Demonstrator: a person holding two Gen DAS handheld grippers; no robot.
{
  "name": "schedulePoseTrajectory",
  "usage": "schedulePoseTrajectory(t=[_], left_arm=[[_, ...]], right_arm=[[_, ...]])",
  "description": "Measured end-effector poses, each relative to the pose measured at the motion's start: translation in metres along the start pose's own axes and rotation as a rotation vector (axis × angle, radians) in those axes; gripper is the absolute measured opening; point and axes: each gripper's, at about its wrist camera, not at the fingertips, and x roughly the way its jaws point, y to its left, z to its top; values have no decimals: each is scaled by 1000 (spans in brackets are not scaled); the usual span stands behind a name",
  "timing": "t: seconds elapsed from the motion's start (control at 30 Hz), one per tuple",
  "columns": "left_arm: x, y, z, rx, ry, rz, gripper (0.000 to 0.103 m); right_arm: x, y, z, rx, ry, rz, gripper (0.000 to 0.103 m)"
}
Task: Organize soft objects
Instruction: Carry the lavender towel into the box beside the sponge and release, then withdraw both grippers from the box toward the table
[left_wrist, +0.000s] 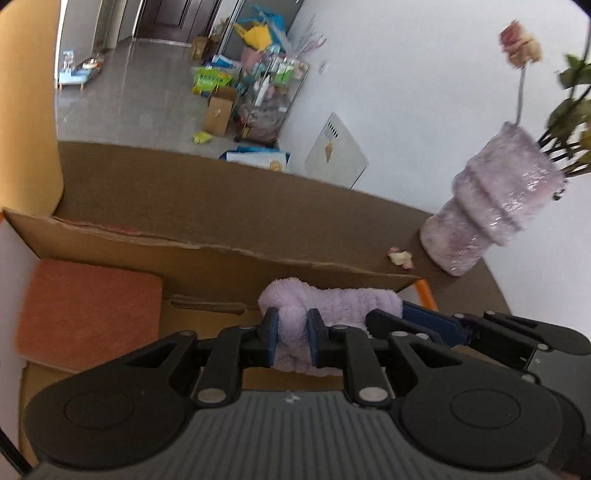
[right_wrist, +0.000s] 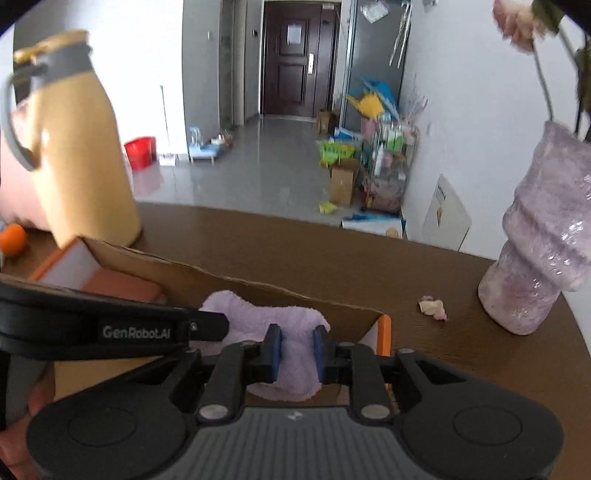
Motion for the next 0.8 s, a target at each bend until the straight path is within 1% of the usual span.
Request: schedulePoseTrajectory(t=[0.07, 0.13, 0.2, 0.27, 0.3, 0.37, 0.4, 0.43, 0.5, 0.53, 0.57, 0.63, 0.67, 0.77, 0.8], left_arm=[[10, 2, -2, -3, 20, 12, 21], [11, 1, -4, 37, 18, 4, 22], [2, 2, -5, 51, 4, 20, 24], [-12, 3, -4, 54, -4, 20, 31], [-22, 2, -2, 67, -12, 32, 32], [-46, -1, 0, 105, -43, 62, 41], [-63, -1, 1, 120, -66, 71, 43], [-78, 1, 0, 129, -85, 75, 47], [-113, 3, -4, 156, -130, 102, 55], [-130, 4, -8, 171, -154, 125, 64], [-149, 6, -14, 182, -185, 156, 69], [-180, 9, -24, 198, -247, 221, 72], [-196, 11, -31, 210, -274, 251, 73], [-236, 13, -49, 220, -312, 273, 76], [-246, 12, -55, 224, -322, 276, 77]], right_arm=[[6, -3, 0, 16, 8, -13, 20], [7, -4, -3, 8, -5, -36, 30], [1, -6, -6, 25, -17, -27, 31], [-11, -9, -6, 42, -33, -14, 31], [-22, -9, -5, 40, -43, -13, 31], [-42, -10, -2, 30, -63, -21, 32], [-56, -9, -2, 29, -77, -25, 36], [-70, -9, -3, 28, -89, -27, 44], [-99, -5, -5, 15, -111, -30, 52], [-114, -2, -9, 3, -122, -35, 54], [-128, 0, -12, -6, -131, -37, 55], [-153, 3, -22, -11, -150, -20, 59], [-167, 5, -28, -9, -162, -10, 60], [-201, 14, -43, 8, -198, -15, 62], [-211, 17, -48, 14, -212, -13, 65]])
